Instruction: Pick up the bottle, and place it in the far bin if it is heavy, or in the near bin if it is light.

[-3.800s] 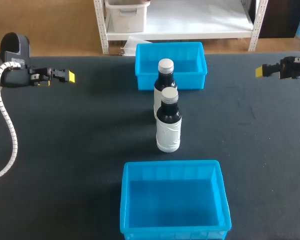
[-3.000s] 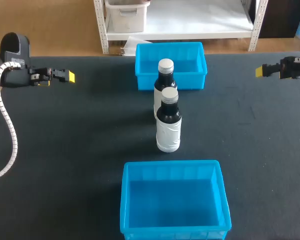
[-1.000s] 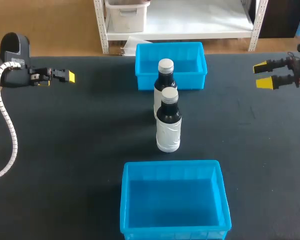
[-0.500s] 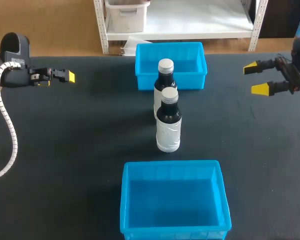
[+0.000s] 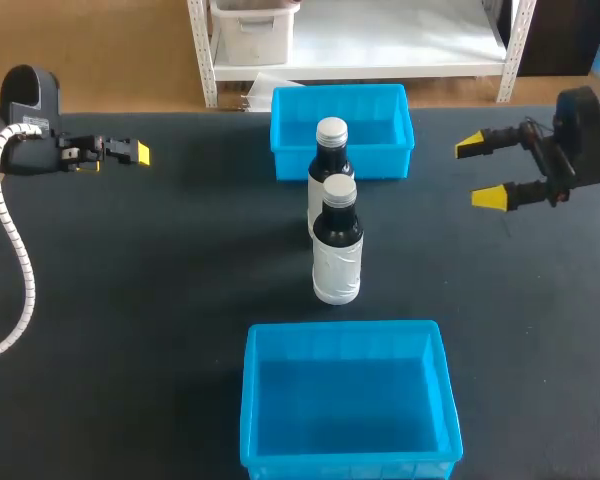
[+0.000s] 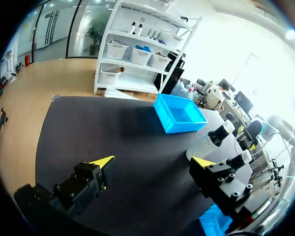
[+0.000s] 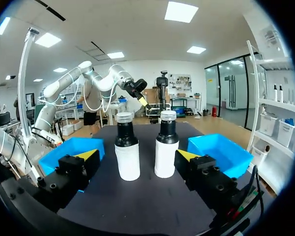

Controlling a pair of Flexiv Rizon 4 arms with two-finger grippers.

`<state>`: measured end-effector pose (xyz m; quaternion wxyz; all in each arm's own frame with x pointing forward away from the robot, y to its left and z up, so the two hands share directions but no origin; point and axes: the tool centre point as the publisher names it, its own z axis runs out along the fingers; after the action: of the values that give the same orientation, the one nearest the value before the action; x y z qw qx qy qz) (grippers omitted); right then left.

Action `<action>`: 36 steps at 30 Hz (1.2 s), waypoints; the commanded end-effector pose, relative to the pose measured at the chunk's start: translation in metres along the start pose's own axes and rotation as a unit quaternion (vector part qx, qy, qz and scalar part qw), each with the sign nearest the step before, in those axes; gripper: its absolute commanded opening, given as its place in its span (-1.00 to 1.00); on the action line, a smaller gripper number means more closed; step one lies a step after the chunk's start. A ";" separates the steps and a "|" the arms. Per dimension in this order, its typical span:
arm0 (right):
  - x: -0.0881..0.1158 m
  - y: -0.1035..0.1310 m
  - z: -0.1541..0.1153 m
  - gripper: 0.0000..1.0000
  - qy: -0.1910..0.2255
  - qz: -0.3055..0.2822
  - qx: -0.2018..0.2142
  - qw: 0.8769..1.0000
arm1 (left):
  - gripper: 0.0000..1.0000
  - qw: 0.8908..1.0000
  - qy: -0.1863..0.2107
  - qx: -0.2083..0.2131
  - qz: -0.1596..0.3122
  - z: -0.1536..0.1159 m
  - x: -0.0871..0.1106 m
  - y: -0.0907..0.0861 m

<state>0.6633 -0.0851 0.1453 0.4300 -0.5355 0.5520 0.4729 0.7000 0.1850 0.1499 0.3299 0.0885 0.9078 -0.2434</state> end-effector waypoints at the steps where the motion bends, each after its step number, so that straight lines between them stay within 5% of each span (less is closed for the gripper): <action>1: 0.000 -0.005 0.009 1.00 -0.004 0.001 -0.004 1.000 | 1.00 1.000 0.000 0.000 0.000 0.000 0.000 0.000; 15: 0.000 -0.008 0.051 1.00 -0.015 -0.004 -0.012 1.000 | 1.00 1.000 0.000 0.000 0.000 0.000 0.000 0.000; 36: -0.008 0.008 0.090 1.00 0.042 -0.002 -0.016 0.999 | 1.00 1.000 0.000 0.000 0.000 0.000 0.000 0.000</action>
<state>0.6583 0.0002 0.1330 0.4004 -0.5614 0.5540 0.4665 0.7000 0.1850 0.1499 0.3299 0.0884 0.9078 -0.2433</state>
